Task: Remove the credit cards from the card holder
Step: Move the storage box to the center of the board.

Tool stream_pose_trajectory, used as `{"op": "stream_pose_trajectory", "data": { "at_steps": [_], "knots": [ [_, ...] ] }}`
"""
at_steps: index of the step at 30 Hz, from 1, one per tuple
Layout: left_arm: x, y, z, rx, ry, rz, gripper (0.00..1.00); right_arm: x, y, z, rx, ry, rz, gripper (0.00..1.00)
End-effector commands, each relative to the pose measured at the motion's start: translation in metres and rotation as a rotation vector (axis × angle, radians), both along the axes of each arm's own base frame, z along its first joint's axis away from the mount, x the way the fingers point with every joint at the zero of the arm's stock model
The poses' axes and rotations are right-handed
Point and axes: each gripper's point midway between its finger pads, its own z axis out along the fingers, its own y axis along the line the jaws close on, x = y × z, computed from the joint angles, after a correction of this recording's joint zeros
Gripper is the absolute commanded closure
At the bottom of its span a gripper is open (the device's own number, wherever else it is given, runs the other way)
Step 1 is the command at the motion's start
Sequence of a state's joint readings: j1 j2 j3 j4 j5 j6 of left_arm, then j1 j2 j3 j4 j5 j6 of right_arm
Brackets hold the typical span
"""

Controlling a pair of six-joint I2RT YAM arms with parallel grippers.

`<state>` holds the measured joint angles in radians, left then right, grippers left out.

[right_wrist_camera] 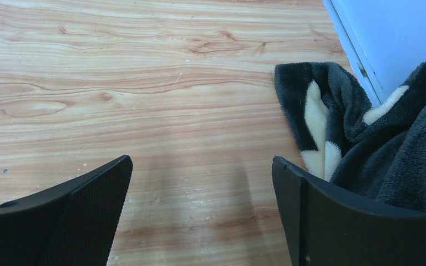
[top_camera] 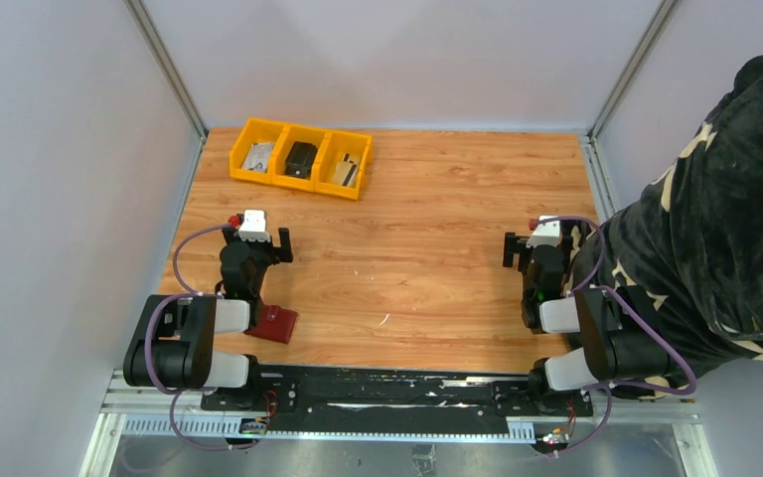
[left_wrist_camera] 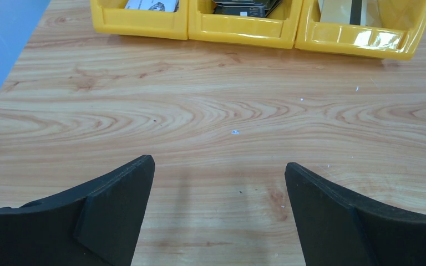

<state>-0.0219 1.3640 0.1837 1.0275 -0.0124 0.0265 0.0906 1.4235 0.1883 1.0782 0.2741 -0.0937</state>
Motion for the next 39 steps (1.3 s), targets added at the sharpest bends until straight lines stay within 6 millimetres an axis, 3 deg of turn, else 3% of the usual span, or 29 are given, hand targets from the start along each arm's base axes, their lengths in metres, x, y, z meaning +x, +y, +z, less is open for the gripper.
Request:
{"op": "stream_pose_trajectory", "data": {
  "at_steps": [1,8,11,14,18,23,27,30,34,39],
  "knots": [
    [0.008,0.002,0.013,0.006,-0.048,0.015,0.0,0.007,-0.008,0.01,-0.011,-0.035,-0.032,0.0],
    [0.008,0.002,0.021,0.003,-0.057,0.001,0.0,0.009,-0.006,0.028,-0.033,-0.025,-0.043,0.0],
    [0.013,0.006,0.029,-0.001,0.0,0.015,0.0,0.008,0.003,0.034,-0.065,0.009,-0.016,0.0],
    [0.016,0.003,0.021,0.04,0.151,-0.025,0.0,0.015,0.016,0.04,-0.128,0.045,0.009,0.0],
    [0.024,0.022,0.037,-0.001,0.213,-0.004,0.0,0.022,0.042,0.052,-0.253,0.052,0.077,0.0],
    [0.032,0.024,0.069,-0.007,0.208,-0.055,0.0,0.029,0.064,0.088,-0.138,-0.041,0.108,0.0],
    [0.045,0.028,0.1,0.036,0.204,-0.063,0.0,0.044,0.095,0.118,-0.074,-0.024,0.185,0.0],
    [0.055,0.022,0.119,0.008,0.21,-0.091,0.0,0.053,0.117,0.118,-0.118,0.122,0.205,0.0],
    [0.07,0.01,0.124,-0.056,0.297,-0.153,0.0,0.06,0.162,0.117,-0.132,0.233,0.282,0.0],
    [0.102,-0.004,0.124,-0.107,0.362,-0.204,0.0,0.057,0.212,0.12,0.043,0.245,0.401,0.0]
  ]
}}
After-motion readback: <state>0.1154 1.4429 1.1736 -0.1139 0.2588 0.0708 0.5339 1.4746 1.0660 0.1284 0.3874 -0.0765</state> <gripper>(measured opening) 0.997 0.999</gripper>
